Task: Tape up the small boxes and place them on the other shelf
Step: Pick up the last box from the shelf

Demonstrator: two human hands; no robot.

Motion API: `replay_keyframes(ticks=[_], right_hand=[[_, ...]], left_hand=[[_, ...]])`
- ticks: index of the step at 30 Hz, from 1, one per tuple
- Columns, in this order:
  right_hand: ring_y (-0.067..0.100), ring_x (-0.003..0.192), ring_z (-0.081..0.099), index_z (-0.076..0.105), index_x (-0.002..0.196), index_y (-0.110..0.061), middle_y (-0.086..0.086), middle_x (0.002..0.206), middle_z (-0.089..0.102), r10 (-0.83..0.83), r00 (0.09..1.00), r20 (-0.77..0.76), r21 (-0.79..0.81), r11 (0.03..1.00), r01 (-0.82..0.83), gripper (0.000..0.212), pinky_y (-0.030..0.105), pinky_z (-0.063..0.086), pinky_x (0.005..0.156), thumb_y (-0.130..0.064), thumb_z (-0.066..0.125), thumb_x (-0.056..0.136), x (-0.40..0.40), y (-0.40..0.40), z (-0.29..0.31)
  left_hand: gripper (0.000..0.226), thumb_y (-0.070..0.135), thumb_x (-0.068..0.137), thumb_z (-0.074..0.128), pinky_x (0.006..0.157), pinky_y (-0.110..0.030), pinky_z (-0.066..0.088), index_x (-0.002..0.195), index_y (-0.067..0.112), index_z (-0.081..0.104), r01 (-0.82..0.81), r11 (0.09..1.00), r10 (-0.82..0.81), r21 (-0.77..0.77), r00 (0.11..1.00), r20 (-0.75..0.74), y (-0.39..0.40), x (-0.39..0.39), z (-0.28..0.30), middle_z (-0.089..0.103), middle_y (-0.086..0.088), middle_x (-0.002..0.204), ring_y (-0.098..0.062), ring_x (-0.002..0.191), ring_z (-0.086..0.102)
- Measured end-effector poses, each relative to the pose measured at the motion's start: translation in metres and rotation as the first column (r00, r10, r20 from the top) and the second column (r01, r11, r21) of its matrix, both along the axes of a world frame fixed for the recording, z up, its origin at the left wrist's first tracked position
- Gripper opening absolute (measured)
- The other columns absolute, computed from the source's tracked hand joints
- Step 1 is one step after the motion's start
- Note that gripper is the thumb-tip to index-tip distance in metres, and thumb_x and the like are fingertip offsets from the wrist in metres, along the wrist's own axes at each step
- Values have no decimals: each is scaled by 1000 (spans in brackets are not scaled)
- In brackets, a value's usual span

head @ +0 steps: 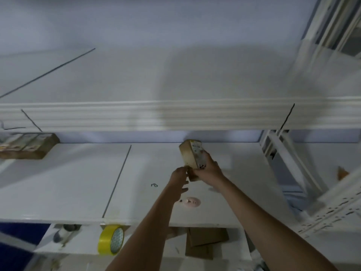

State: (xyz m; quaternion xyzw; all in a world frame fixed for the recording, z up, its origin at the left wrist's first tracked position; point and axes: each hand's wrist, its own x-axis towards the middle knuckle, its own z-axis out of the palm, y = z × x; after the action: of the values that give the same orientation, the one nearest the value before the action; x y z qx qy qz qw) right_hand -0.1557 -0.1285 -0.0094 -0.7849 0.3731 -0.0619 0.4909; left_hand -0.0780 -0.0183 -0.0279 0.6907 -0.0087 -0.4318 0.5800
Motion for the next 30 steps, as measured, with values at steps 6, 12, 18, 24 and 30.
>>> replay_keyframes(ticks=[6,12,18,24,30], right_hand=[[31,106,71,37,150,-34,9,127,68,5,975,221,557,820,-131,69,48,55,97,-24,73,92,26,72,17],[34,116,66,50,143,-18,14,129,67,-93,965,245,714,691,-115,45,53,51,102,-20,61,99,45,136,-1],[23,116,61,33,150,-27,6,141,54,-127,991,42,418,903,98,71,38,58,89,-53,64,91,58,190,0],[22,116,59,46,141,-19,4,135,58,-121,989,-80,206,969,135,53,33,55,89,-43,62,96,60,198,-14],[18,103,60,52,135,-16,3,126,61,-152,982,-110,178,969,169,39,29,54,81,-30,60,100,64,196,-42]], left_hand=[[62,70,96,36,107,-49,44,133,23,52,9,976,-35,-217,992,-119,84,43,23,60,-10,131,-27,120,60],[30,42,103,49,91,-44,58,112,15,60,88,981,-103,-174,992,-77,159,91,23,69,-9,108,-27,102,68],[55,47,86,74,70,-33,59,124,20,46,119,993,-120,21,985,121,192,99,7,62,-10,120,-25,101,64],[45,34,97,63,65,-32,60,134,12,50,139,990,-140,14,986,89,196,102,-19,66,-11,108,-23,92,68],[46,14,93,62,87,-42,60,138,15,53,167,975,-195,144,958,210,193,98,-46,71,-9,111,-25,98,69]])
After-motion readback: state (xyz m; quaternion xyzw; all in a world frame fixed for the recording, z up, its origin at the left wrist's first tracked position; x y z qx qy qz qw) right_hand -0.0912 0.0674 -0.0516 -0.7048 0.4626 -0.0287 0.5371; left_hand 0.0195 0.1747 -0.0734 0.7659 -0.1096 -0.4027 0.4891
